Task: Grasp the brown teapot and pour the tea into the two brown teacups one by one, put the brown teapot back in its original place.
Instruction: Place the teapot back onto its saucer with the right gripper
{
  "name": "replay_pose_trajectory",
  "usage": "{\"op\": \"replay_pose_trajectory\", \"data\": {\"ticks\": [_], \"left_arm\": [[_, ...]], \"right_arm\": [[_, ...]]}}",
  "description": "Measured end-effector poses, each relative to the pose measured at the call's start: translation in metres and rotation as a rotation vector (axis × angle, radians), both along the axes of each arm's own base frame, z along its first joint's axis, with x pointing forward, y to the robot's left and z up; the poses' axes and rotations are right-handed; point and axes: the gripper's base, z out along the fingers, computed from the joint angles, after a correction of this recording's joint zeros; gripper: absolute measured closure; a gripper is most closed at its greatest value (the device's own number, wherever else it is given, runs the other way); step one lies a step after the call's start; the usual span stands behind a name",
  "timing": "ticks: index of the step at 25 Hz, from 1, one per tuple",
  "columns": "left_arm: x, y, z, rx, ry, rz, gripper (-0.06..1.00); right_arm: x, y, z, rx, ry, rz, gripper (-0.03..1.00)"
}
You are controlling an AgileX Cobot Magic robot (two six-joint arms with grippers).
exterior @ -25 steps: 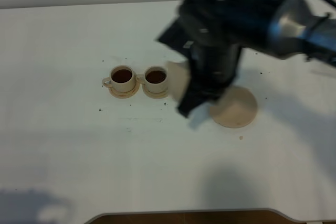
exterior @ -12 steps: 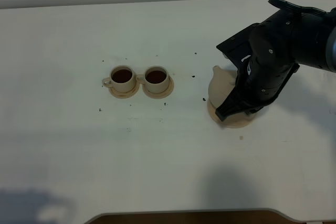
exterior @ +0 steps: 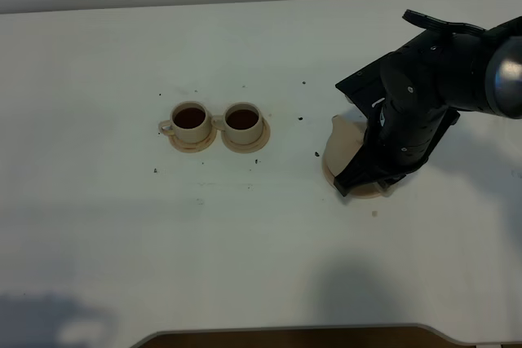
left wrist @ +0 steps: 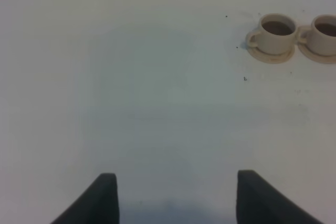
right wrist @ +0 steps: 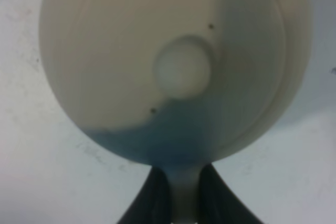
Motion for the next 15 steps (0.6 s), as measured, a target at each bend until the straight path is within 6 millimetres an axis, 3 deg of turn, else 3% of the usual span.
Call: {"op": "replay_pose_trajectory", "data": {"ticks": [15], "left_arm": [[0.0000, 0.0000, 0.0000, 0.000, 0.000, 0.000, 0.45]], "right_arm": [[0.0014, 0.0002, -0.0093, -0.016, 0.017, 0.005, 0.85]]}}
